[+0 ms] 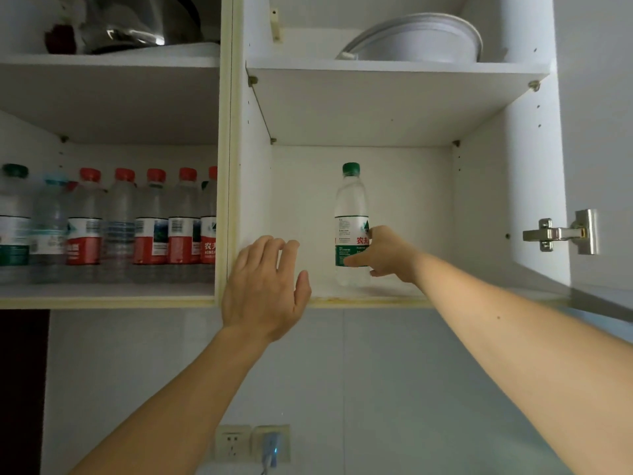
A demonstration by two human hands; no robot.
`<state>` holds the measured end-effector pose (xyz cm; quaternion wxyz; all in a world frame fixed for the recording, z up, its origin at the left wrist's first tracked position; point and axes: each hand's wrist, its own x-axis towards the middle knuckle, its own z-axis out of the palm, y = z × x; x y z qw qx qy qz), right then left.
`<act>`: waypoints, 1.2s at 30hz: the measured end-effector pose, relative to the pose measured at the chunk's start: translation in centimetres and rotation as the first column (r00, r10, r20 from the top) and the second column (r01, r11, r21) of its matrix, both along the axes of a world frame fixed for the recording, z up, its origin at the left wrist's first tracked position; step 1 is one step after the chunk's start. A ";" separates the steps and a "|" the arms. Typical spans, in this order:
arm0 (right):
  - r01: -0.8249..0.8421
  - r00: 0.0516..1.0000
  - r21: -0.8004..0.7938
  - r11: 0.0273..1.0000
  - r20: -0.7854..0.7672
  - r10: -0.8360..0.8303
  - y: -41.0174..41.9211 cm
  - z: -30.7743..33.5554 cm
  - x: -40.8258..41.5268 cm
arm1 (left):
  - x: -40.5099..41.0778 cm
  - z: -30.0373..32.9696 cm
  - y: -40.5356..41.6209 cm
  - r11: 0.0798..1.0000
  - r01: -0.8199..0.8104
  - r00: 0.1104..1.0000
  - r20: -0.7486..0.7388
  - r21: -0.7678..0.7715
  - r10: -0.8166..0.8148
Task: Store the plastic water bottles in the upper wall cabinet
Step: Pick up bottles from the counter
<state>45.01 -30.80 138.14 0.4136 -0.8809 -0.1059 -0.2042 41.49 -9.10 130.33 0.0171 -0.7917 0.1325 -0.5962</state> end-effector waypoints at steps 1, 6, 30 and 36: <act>0.040 0.999 -0.038 0.998 0.014 -0.039 0.2 -0.2 -0.6 | -0.2 0.1 0.0 1.000 -0.013 1.000 -0.024 0.002 0.013; 0.278 0.921 -0.119 0.953 0.314 -0.230 1.7 -3.0 -6.6 | -2.7 -0.7 -0.3 0.988 0.137 0.973 -0.175 -0.070 -0.147; -0.244 0.811 -0.214 0.946 -0.579 0.078 7.9 -47.0 -21.7 | -16.5 -42.4 8.9 0.902 -0.286 -0.135 -0.919 -0.322 -0.371; -0.285 0.740 -0.178 0.942 -0.665 0.098 9.6 -52.0 -19.7 | -17.5 -47.9 9.9 0.825 -0.430 -0.115 -0.884 -0.368 -0.454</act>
